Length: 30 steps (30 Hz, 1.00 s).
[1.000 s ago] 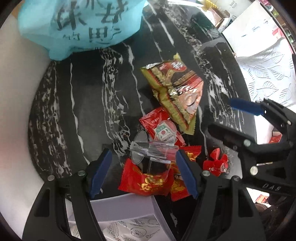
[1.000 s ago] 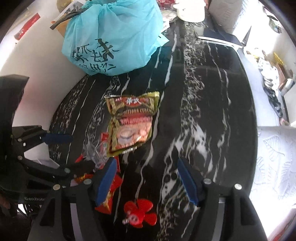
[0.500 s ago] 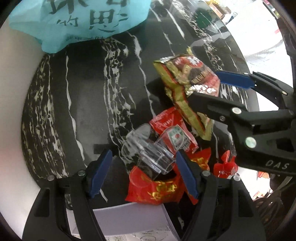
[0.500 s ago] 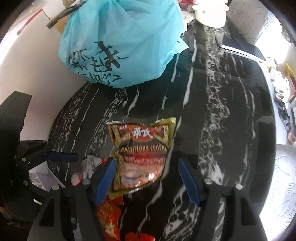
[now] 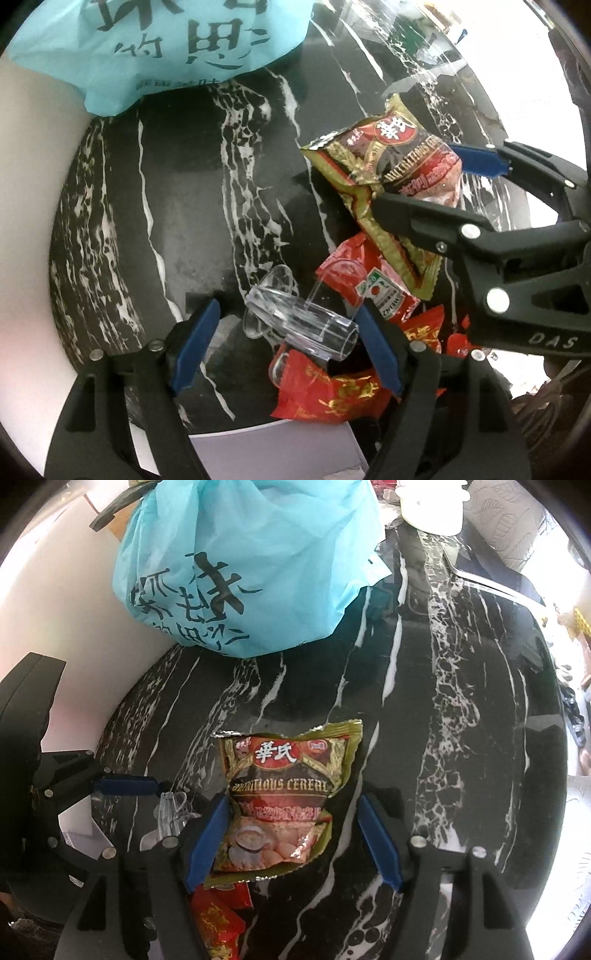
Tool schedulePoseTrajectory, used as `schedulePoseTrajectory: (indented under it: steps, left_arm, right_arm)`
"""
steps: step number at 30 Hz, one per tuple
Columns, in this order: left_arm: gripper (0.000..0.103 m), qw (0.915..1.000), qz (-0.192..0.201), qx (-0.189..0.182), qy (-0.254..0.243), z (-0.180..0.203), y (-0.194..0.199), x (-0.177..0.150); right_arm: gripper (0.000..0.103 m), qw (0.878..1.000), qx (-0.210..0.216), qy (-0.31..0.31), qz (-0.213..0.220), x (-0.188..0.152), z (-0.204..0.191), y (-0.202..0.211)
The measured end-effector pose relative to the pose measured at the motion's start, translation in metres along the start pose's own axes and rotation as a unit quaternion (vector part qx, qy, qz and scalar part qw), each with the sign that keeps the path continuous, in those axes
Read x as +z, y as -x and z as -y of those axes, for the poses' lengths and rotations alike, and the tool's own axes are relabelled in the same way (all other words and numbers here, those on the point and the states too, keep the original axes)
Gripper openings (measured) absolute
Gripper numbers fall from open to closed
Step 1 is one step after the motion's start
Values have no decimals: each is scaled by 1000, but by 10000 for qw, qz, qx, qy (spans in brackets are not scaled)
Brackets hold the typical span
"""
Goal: Organize objects
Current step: 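Grasp the red-gold cereal packet with the right tool while the left grasps the clear container, then lift the cereal packet and clear container and carry them toward the box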
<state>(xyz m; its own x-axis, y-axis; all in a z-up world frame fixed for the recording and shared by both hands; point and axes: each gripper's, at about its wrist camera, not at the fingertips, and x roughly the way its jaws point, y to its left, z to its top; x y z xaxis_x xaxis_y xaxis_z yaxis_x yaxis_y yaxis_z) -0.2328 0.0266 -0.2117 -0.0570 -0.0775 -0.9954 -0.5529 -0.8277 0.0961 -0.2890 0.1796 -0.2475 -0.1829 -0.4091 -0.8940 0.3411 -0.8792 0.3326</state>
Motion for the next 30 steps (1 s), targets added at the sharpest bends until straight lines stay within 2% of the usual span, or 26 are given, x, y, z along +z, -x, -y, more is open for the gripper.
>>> schedulePoseTrajectory:
  steps: [1, 2, 3, 4, 5, 12, 24, 26, 30]
  left_arm:
    - [75, 10000, 25, -65, 61, 0, 1, -2]
    - [75, 9999, 50, -115, 100, -1, 1, -4]
    - [70, 9997, 79, -169, 138, -2, 2, -5]
    - [61, 9996, 145, -200, 164, -3, 4, -7]
    - [59, 9994, 210, -202, 161, -3, 6, -9]
    - [59, 9988, 288, -336, 186, -1, 9, -16]
    - [59, 9986, 498, -158, -15, 21, 40, -20]
    - [59, 9984, 541, -153, -32, 4, 53, -6]
    - [59, 9979, 630, -122, -105, 12, 66, -2]
  right_arm:
    - [55, 10000, 65, 10, -3, 0, 0, 0]
    - [52, 9998, 197, -6, -19, 0, 0, -1]
    - [52, 9997, 244, -49, -22, 0, 0, -2]
    - [51, 9997, 240, -71, -8, 0, 0, -2]
    - [50, 9997, 234, -53, -1, 0, 0, -2]
    - [44, 9996, 275, -113, 8, 1, 2, 3]
    - [34, 9996, 78, -227, 136, -7, 6, 28]
    - [33, 9994, 62, -295, 186, -11, 6, 36]
    - [33, 9991, 16, -336, 276, -21, 4, 52]
